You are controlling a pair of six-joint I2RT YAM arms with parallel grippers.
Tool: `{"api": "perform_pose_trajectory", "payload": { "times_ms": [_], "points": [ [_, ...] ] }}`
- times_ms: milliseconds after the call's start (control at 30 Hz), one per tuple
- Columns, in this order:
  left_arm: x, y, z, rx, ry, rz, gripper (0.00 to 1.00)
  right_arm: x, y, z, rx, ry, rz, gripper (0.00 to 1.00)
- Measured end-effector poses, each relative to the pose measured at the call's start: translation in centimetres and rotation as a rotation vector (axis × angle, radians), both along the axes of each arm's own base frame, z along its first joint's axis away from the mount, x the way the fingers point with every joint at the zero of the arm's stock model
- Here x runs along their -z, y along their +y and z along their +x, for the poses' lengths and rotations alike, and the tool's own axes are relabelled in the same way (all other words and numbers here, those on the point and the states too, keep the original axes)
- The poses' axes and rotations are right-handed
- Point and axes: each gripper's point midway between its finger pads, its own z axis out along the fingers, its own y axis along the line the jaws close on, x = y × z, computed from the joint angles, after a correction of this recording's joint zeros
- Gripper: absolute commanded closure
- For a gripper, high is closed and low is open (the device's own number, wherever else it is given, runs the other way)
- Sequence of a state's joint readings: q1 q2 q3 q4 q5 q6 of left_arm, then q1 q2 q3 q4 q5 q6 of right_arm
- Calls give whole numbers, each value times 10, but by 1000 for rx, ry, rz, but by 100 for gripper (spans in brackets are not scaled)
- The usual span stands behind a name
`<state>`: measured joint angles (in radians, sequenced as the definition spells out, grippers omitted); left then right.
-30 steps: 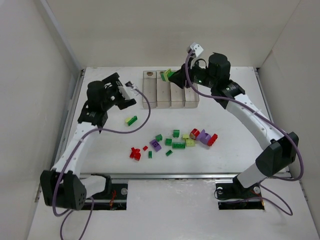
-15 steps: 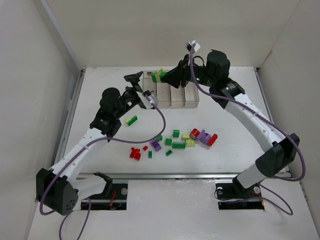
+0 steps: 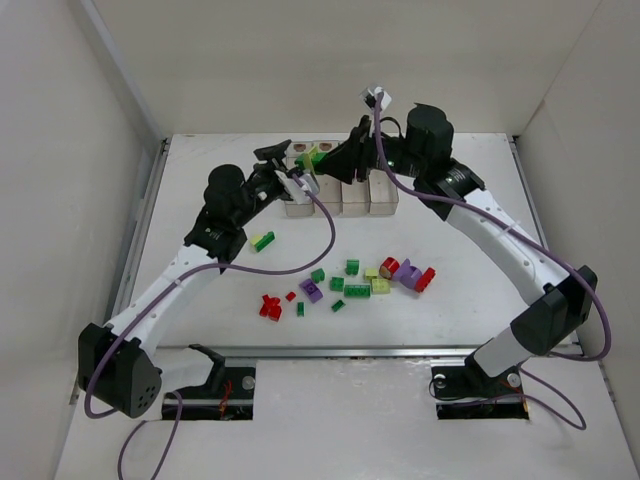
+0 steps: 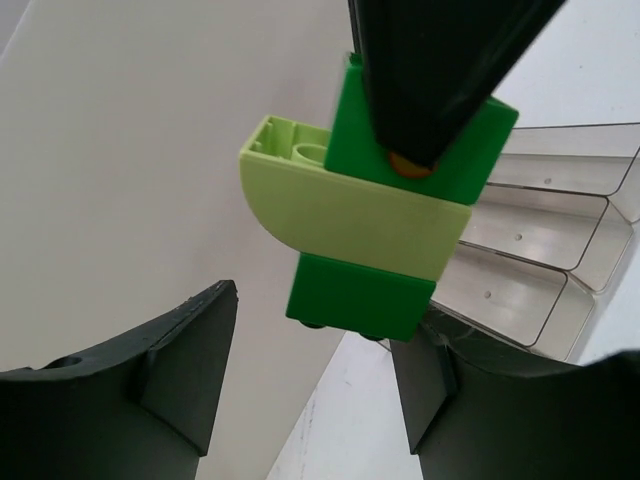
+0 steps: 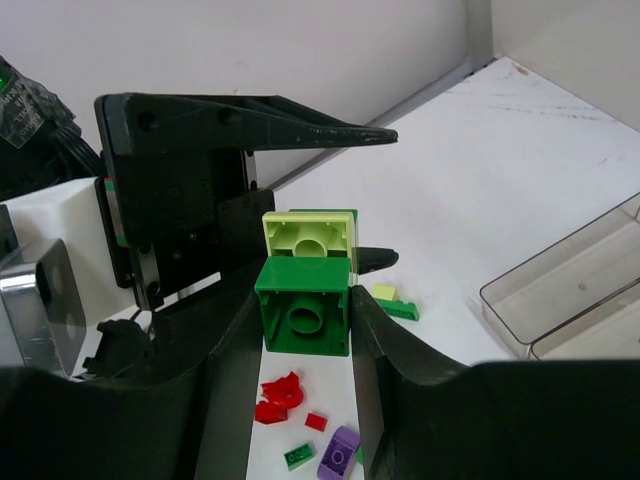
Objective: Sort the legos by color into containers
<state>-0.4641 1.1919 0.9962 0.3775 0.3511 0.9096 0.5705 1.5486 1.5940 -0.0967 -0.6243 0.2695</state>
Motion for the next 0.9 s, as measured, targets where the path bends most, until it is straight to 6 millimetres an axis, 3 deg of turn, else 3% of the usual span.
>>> {"api": "perform_pose_trajectory", "payload": {
  "times_ms": [300,433,567,600,900],
  "points": [
    [2,-3,0,18,17,4,52,3,1,-1,-3,4,-3,100],
    [2,-8,-1,39,36,5,65,0,2,-1,-4,-8,5,100],
    [4,-11,-2,51,56,4,90,-2,2,0,2,-13,9,100],
    [5,-11,-3,52,59,4,100,-2,2,0,2,-13,9,100],
    [11,-9,-3,48,102,-4,100,2,1,0,10,2,6,100]
  ]
}}
